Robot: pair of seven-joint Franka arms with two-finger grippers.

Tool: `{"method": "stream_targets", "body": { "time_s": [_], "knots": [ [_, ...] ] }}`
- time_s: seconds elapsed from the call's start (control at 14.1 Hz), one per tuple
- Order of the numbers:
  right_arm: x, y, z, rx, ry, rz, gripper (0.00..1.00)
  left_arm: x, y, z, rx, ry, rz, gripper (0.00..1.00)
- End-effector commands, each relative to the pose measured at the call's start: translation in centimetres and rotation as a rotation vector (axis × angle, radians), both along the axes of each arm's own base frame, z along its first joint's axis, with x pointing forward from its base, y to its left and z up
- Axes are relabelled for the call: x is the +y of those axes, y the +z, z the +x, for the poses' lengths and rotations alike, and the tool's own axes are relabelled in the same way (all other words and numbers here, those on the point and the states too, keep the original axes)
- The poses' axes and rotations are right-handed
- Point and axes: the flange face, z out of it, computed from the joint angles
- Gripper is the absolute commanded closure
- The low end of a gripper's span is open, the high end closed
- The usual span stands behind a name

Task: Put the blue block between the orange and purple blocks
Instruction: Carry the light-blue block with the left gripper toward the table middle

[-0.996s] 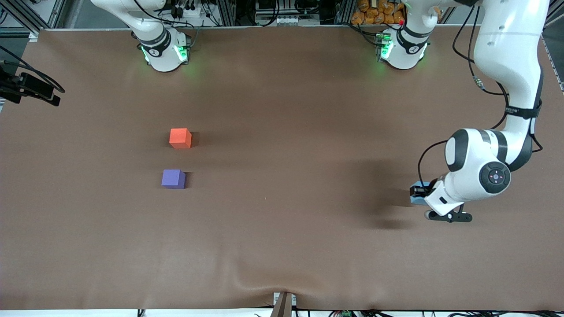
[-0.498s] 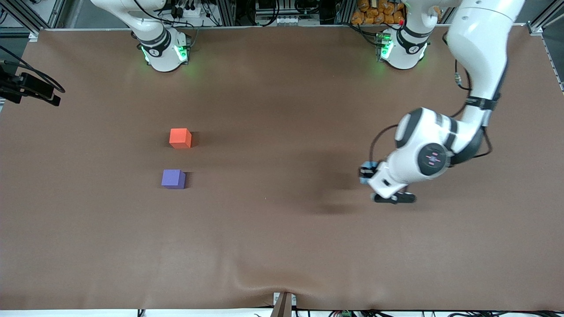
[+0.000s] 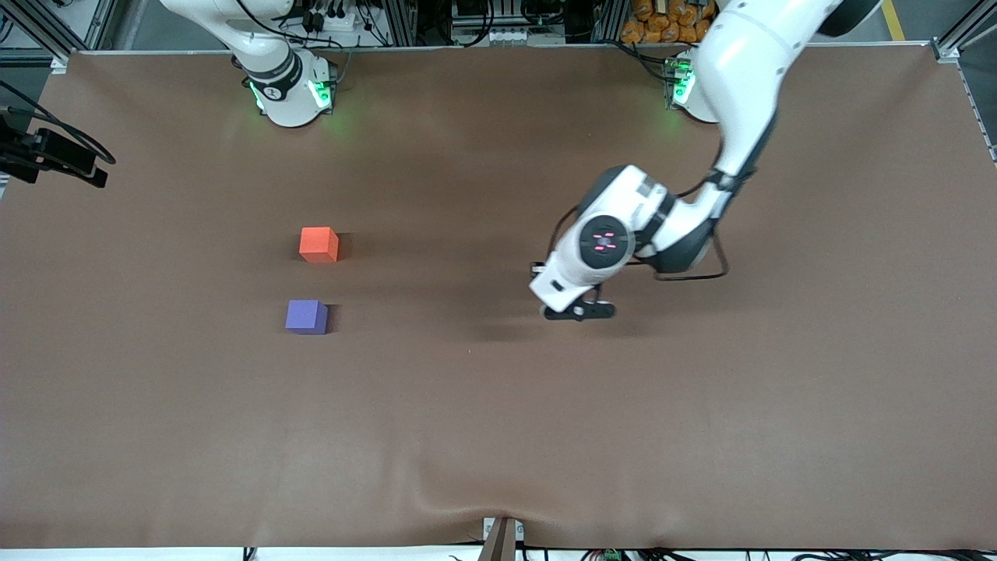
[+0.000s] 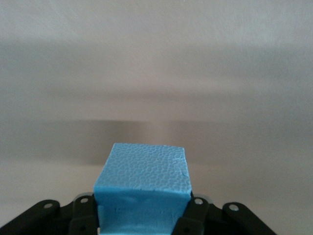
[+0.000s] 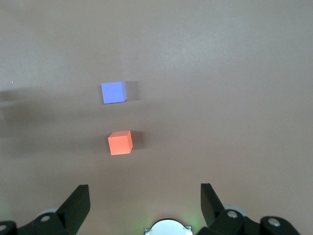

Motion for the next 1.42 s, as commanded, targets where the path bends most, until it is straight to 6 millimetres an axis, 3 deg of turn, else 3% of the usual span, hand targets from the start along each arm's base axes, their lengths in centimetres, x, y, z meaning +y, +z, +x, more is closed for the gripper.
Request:
{"method": "stream_targets", "body": {
  "time_s": [0.0, 0.07, 0.36, 0.43, 0.57, 0.64, 0.78, 1.0, 1.21, 1.35],
  "knots": [
    [-0.1, 0.1, -0.1, 0.002, 0.013, 0.014, 0.0, -4.6, -2.9, -0.5, 0.01, 0.068, 0.019, 1.0],
    [-0.2, 0.1, -0.1, 0.004, 0.01, 0.012, 0.0, -7.0, -3.4, -1.5, 0.001, 0.079, 0.022, 1.0],
    [-0.4, 0.1, -0.2, 0.004, 0.006, 0.012, 0.0, -11.4, -5.2, -4.6, -0.083, 0.041, 0.043, 1.0],
    [0.0, 0.1, -0.1, 0.004, 0.013, 0.012, 0.0, -12.0, -5.5, -5.3, -0.087, 0.02, 0.044, 0.92],
    [-0.2, 0.1, -0.1, 0.004, 0.008, 0.014, 0.0, -12.5, -4.8, -5.6, -0.1, -0.003, 0.037, 0.13],
    [-0.2, 0.1, -0.1, 0.003, 0.01, 0.015, 0.0, -12.5, -3.8, -5.4, -0.126, -0.016, 0.039, 0.0],
    [-0.3, 0.1, -0.1, 0.003, 0.007, 0.015, 0.0, -12.6, -1.1, -5.1, -0.162, -0.019, 0.033, 0.0],
    [-0.3, 0.1, -0.1, 0.003, 0.007, 0.015, 0.0, -11.5, 5.2, -4.0, -0.201, 0.017, 0.017, 0.0],
    [0.1, 0.2, -0.2, 0.004, 0.014, 0.015, 0.0, -7.8, 11.3, -1.7, -0.223, 0.092, 0.028, 0.0],
    [-0.1, 0.2, -0.2, 0.005, 0.01, 0.015, 0.0, -3.6, 15.2, 0.6, -0.224, 0.154, 0.042, 0.0]
  ]
}}
